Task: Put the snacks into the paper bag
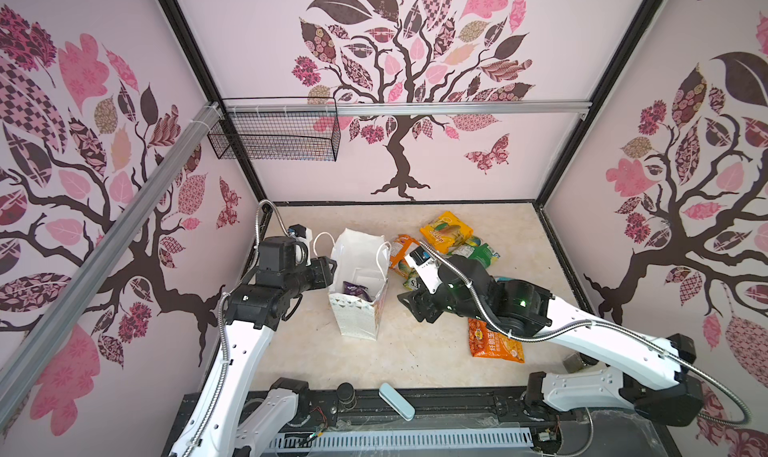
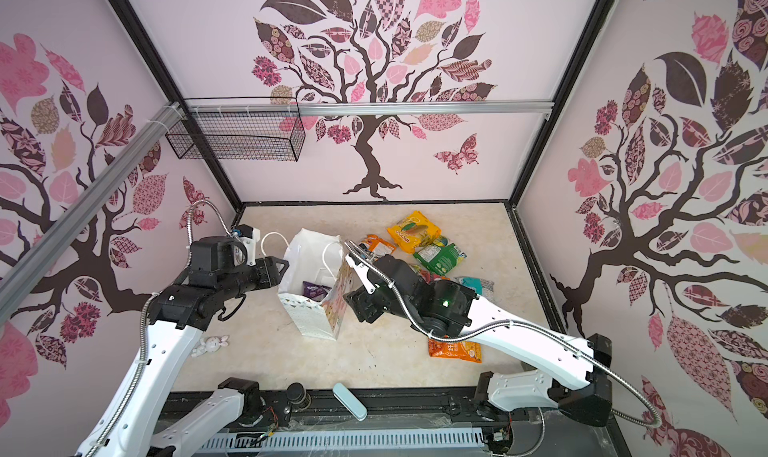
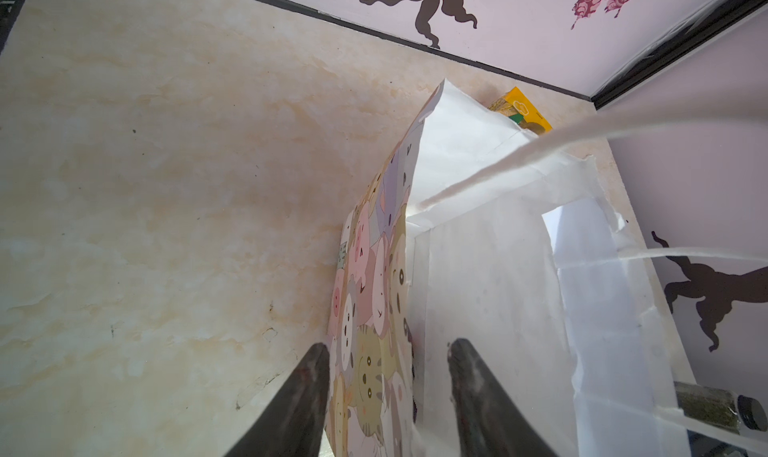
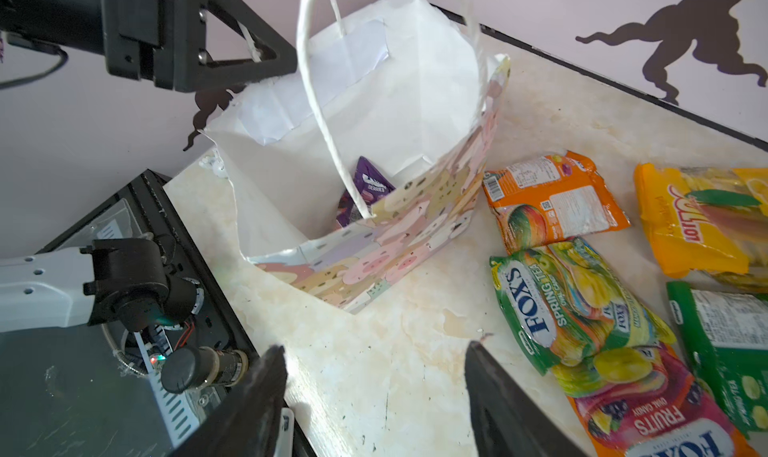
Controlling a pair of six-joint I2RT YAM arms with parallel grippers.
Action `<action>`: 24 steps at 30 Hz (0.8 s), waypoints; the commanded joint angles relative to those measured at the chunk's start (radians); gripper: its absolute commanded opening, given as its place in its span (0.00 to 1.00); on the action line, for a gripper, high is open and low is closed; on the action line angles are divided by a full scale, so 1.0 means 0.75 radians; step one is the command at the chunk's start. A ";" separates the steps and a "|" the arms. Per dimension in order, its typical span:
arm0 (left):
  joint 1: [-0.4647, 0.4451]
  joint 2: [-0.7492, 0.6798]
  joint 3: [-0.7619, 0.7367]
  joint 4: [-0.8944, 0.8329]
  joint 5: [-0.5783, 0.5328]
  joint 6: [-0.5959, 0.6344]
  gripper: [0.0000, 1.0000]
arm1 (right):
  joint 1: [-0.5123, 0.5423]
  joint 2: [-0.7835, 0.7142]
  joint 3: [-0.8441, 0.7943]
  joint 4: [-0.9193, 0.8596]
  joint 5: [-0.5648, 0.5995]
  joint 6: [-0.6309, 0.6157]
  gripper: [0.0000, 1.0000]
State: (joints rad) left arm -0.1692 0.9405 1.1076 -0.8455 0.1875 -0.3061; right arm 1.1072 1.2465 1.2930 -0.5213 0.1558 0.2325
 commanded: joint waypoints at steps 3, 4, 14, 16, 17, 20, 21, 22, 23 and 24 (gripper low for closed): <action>-0.002 -0.026 0.012 0.012 -0.011 0.030 0.44 | 0.009 0.125 0.066 0.157 0.048 0.022 0.71; -0.002 -0.026 0.006 0.015 -0.009 0.030 0.42 | 0.009 0.147 0.089 0.153 0.057 0.026 0.71; -0.003 -0.051 -0.038 0.040 0.016 0.044 0.28 | -0.051 0.341 0.283 0.116 0.184 -0.056 0.47; -0.001 -0.045 -0.038 0.031 0.016 0.055 0.28 | -0.053 0.369 0.317 0.110 0.197 -0.085 0.35; -0.001 -0.047 -0.039 0.031 0.016 0.058 0.28 | -0.055 0.387 0.336 0.108 0.198 -0.101 0.28; -0.002 -0.052 -0.044 0.029 0.017 0.058 0.24 | -0.057 0.434 0.393 0.101 0.183 -0.150 0.04; -0.003 -0.054 -0.045 0.031 0.015 0.059 0.20 | -0.057 0.448 0.410 0.099 0.184 -0.166 0.00; -0.002 -0.058 -0.045 0.032 0.010 0.060 0.18 | -0.056 0.461 0.422 0.100 0.181 -0.183 0.00; -0.002 -0.062 -0.044 0.030 0.004 0.058 0.17 | -0.057 0.475 0.432 0.103 0.167 -0.216 0.00; -0.002 -0.066 -0.044 0.026 -0.001 0.060 0.17 | -0.059 0.490 0.439 0.110 0.161 -0.243 0.00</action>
State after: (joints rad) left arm -0.1692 0.9108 1.1007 -0.8398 0.1883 -0.2771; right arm 1.0637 1.5784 1.5742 -0.4431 0.2810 0.1242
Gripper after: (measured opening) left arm 0.174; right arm 0.055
